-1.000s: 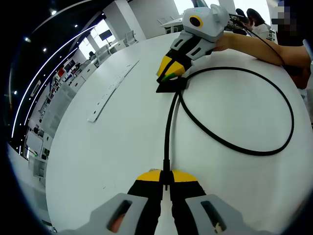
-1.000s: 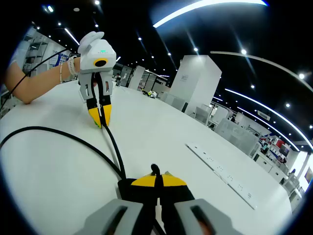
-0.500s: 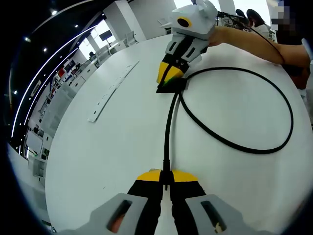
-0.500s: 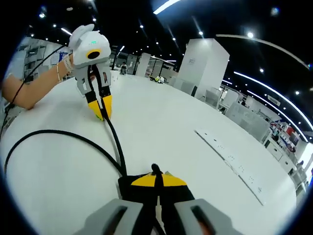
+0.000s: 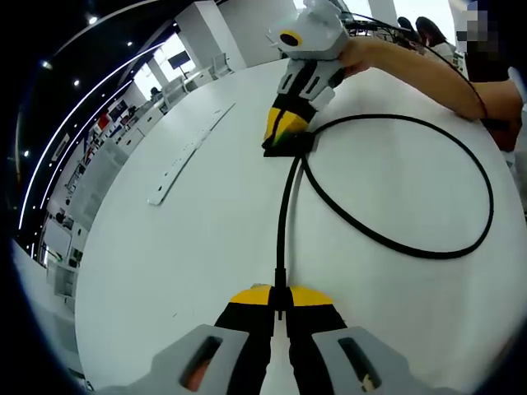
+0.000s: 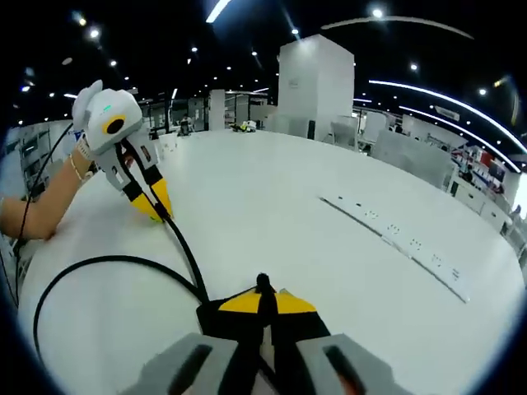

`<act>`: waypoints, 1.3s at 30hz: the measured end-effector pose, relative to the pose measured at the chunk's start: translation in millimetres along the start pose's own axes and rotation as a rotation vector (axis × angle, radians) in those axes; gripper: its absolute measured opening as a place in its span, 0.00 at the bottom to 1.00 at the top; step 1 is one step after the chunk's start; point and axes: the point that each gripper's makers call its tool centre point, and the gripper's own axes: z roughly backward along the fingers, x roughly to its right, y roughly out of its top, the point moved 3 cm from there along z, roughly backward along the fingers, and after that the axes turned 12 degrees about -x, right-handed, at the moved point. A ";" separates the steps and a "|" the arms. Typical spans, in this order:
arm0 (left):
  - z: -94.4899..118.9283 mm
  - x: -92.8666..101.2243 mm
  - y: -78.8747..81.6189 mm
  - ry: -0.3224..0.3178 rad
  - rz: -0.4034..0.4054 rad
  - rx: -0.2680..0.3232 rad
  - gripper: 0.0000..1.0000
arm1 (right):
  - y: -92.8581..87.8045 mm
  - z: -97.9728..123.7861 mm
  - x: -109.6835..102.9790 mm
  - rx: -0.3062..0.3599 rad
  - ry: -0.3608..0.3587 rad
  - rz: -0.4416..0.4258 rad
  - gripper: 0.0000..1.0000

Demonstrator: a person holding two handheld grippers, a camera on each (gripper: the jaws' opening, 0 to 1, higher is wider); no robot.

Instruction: Find the charging cable on the desk, coil it up and secure with Velcro.

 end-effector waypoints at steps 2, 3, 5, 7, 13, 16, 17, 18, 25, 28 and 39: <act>-0.1 0.0 0.0 0.000 0.000 0.001 0.06 | -1.0 5.2 6.9 -0.014 -0.022 -0.030 0.13; -0.2 0.1 0.0 0.001 0.000 0.001 0.06 | 4.0 13.5 14.0 0.023 -0.048 -0.079 0.13; -0.3 0.2 0.0 0.001 0.000 0.001 0.06 | 12.0 25.3 16.6 0.071 -0.046 -0.117 0.09; -0.4 0.5 -0.1 0.000 0.000 0.003 0.06 | 15.4 35.7 12.1 0.071 -0.022 -0.141 0.03; -0.6 0.7 0.0 0.002 -0.001 0.000 0.06 | 8.3 15.4 -19.1 -0.086 0.137 -0.286 0.02; -0.5 0.7 -0.1 0.001 -0.001 0.000 0.06 | -1.2 2.9 -23.6 -0.144 0.131 -0.288 0.02; -0.4 0.7 -0.2 0.001 -0.001 0.001 0.06 | -4.6 -1.4 -25.3 -0.163 0.130 -0.291 0.02; -0.4 0.9 -0.3 -0.001 0.000 0.002 0.06 | -2.5 1.2 -27.2 -0.150 0.147 -0.311 0.02; -0.4 1.0 0.1 -0.001 0.001 0.006 0.06 | -5.3 6.1 -15.1 -0.130 0.136 -0.265 0.02; -0.4 1.3 0.4 -0.002 0.002 0.004 0.06 | -1.5 3.5 -25.5 -0.104 0.151 -0.251 0.02; -0.7 -0.1 0.7 -0.002 0.002 0.009 0.06 | -6.6 6.9 -29.1 -0.089 0.123 -0.195 0.02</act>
